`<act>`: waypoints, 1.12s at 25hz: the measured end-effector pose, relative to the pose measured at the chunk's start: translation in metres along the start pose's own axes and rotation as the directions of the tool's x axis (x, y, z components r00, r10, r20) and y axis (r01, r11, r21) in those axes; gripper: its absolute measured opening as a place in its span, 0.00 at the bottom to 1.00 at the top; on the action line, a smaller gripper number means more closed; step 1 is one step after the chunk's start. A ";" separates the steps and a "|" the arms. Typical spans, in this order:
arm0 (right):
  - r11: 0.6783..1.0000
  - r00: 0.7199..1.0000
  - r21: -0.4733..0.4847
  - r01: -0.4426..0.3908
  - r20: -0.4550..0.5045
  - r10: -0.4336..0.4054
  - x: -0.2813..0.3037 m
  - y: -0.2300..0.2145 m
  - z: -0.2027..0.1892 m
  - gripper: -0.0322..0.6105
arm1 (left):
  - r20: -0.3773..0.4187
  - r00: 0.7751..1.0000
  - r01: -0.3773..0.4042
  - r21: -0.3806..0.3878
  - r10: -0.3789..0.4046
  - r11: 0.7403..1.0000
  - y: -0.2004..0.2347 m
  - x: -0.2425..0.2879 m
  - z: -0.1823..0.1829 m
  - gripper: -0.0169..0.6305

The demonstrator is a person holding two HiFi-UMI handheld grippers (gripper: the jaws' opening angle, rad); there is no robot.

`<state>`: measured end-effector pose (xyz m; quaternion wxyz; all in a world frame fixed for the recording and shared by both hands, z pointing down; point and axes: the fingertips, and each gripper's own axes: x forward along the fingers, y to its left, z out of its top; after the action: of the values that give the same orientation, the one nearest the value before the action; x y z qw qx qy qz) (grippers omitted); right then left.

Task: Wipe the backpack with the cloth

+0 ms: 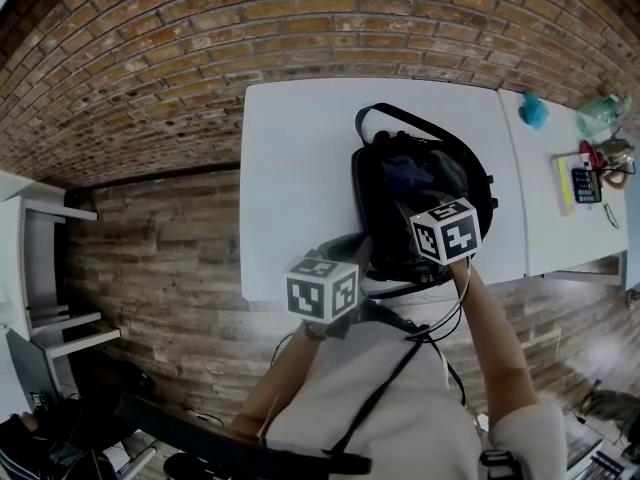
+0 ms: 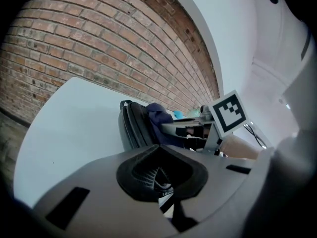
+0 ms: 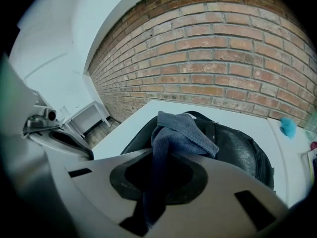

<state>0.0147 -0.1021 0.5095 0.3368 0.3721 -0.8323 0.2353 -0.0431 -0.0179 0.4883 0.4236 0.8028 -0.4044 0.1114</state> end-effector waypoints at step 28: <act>0.988 0.986 0.117 -0.100 -0.123 0.114 -0.039 0.045 -0.089 0.12 | -0.005 1.000 0.003 0.003 -0.003 1.000 -0.001 0.002 0.001 0.03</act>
<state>0.0331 0.0008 0.5338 0.3557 0.3290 -0.8132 0.3223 -0.0408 -0.0193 0.4884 0.4236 0.8038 -0.4020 0.1132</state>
